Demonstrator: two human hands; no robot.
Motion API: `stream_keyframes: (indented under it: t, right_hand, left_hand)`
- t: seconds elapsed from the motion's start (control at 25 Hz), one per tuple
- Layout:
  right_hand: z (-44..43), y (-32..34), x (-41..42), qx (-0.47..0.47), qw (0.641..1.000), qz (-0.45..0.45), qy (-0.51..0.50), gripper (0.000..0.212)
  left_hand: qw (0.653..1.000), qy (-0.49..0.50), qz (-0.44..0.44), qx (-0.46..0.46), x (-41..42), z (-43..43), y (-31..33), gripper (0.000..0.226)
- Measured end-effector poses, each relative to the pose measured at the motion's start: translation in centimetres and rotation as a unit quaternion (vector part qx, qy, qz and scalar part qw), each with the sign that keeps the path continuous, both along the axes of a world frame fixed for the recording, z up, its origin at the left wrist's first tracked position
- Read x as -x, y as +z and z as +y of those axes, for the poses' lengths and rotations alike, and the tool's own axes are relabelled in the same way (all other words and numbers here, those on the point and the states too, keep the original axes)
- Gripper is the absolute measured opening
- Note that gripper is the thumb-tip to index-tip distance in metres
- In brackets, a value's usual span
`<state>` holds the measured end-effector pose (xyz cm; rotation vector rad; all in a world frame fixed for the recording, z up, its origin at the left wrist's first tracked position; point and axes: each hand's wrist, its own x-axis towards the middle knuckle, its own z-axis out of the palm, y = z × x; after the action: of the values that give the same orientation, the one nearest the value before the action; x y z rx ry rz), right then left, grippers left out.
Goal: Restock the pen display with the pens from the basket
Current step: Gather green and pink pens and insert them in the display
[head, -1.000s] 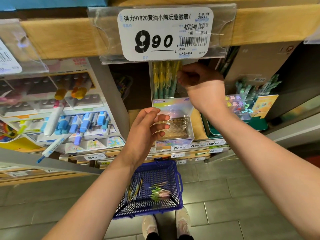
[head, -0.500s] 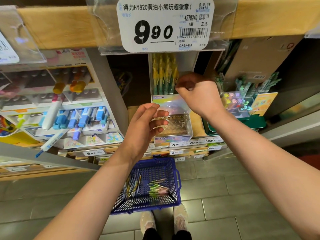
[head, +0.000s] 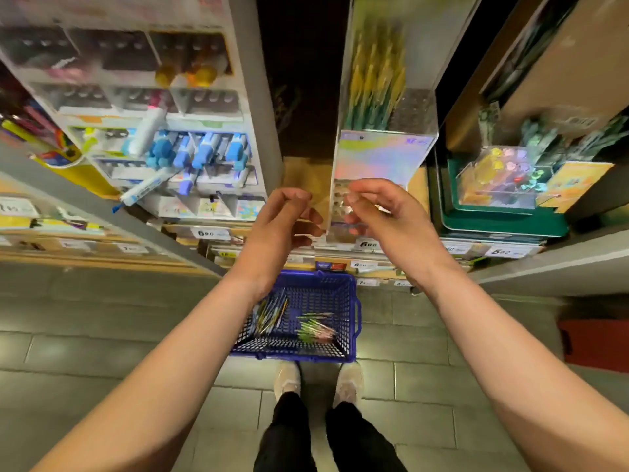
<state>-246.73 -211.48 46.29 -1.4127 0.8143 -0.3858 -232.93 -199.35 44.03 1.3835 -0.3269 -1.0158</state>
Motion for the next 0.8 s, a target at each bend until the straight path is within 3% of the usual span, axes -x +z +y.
stream_keyframes:
  t: [0.32,0.6,0.8]
  right_hand:
    - [5.5,-11.6,2.0,-0.042,0.996,0.062,0.042,0.009]
    - [13.2,-27.9,0.6,-0.068,0.987,0.114,0.090,0.013]
    - [15.0,-41.7,0.3,-0.068,0.983,0.139,0.100,0.015]
  left_hand:
    - [0.992,0.079,0.080,-0.052,2.4,8.0,-12.6,0.011]
    - [0.988,0.080,0.102,-0.089,1.5,13.8,-26.3,0.010]
    - [0.981,0.076,0.091,-0.153,0.3,17.1,-39.8,0.010]
